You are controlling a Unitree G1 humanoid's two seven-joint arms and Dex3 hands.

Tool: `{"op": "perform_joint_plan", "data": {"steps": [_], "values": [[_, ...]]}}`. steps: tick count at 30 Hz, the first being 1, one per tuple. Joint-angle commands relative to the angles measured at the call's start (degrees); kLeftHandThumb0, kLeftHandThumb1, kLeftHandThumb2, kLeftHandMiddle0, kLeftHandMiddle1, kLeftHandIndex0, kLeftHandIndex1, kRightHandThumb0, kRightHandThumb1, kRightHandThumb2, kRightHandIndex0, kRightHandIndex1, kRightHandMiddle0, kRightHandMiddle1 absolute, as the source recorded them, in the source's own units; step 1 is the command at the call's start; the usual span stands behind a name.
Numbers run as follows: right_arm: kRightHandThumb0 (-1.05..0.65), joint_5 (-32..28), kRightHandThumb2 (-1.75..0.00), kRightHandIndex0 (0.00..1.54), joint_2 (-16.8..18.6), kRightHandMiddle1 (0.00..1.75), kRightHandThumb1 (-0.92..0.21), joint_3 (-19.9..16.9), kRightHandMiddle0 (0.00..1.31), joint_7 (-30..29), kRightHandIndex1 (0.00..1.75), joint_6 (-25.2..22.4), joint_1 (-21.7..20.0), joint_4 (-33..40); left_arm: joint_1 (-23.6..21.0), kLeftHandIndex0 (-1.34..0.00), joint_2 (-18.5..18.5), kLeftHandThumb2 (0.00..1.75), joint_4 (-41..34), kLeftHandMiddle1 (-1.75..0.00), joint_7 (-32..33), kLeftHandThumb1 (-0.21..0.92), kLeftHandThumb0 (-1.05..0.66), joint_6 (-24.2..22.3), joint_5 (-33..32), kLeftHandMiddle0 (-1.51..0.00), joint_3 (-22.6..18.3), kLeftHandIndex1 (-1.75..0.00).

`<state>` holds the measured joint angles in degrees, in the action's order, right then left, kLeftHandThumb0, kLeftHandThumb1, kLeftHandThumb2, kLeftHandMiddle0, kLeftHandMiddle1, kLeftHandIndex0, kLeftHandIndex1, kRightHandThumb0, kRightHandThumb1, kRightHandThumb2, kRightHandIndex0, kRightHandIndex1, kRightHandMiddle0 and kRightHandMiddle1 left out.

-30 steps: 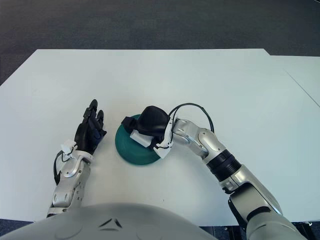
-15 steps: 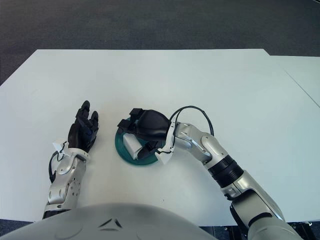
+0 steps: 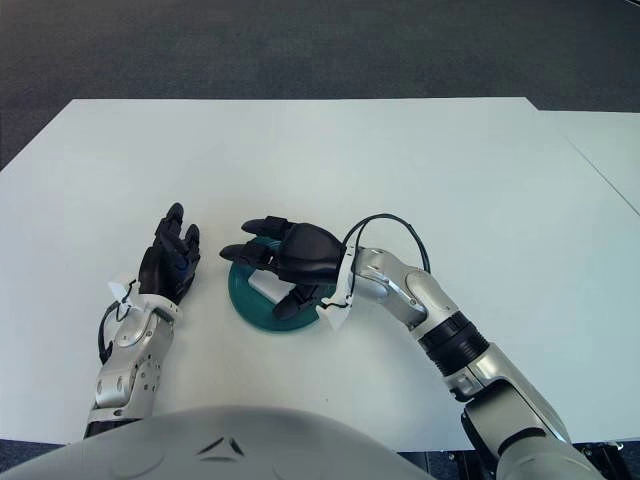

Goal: Put the charger into the plate.

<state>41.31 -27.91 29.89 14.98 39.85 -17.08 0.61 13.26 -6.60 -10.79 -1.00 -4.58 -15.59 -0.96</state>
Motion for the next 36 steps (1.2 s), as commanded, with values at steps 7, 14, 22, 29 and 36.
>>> {"op": "perform_joint_plan", "data": {"steps": [7, 14, 22, 29, 36], "values": [[-1.05, -1.85, -0.96, 0.0, 0.68, 0.0, -0.92, -1.29, 0.0, -0.38, 0.0, 0.99, -0.87, -1.88, 0.23, 0.0, -0.37, 1.13, 0.02, 0.0, -1.1, 0.92, -1.05, 0.67, -0.8, 0.0, -0.02, 0.0], [-1.05, -2.77, -0.96, 0.0, 0.81, 0.0, -0.92, -1.49, 0.0, 0.96, 0.0, 0.28, -0.9, -1.95, 0.43, 0.0, 0.2, 1.1, 0.4, 0.0, -2.48, 0.92, -1.05, 1.87, -0.43, 0.0, 0.29, 0.0], [-1.05, -8.82, -0.96, 0.0, 2.58, 0.0, -0.92, -4.17, 0.0, 3.46, 0.0, -2.73, -6.85, -5.87, 0.01, 0.0, 0.42, 1.07, 1.78, 0.0, -2.71, 0.92, -1.05, 2.97, 0.85, 0.0, 0.44, 0.0], [-1.05, -21.89, -0.97, 0.04, 5.79, 0.0, -0.92, -9.13, 0.01, 9.91, 0.01, -13.15, -11.15, -9.73, 0.11, 0.0, 1.46, 1.09, 3.3, 0.0, -3.13, 0.92, -1.05, 5.33, 3.78, 0.0, 1.43, 0.0], [-1.05, -46.89, -0.92, 0.04, 16.2, 0.03, -0.92, -26.74, 0.04, 9.18, 0.01, -35.27, -16.18, -28.69, 0.88, 0.0, 0.9, 1.09, 5.4, 0.0, -2.55, 0.92, -1.05, 12.9, 9.15, 0.0, 4.15, 0.0]]}}
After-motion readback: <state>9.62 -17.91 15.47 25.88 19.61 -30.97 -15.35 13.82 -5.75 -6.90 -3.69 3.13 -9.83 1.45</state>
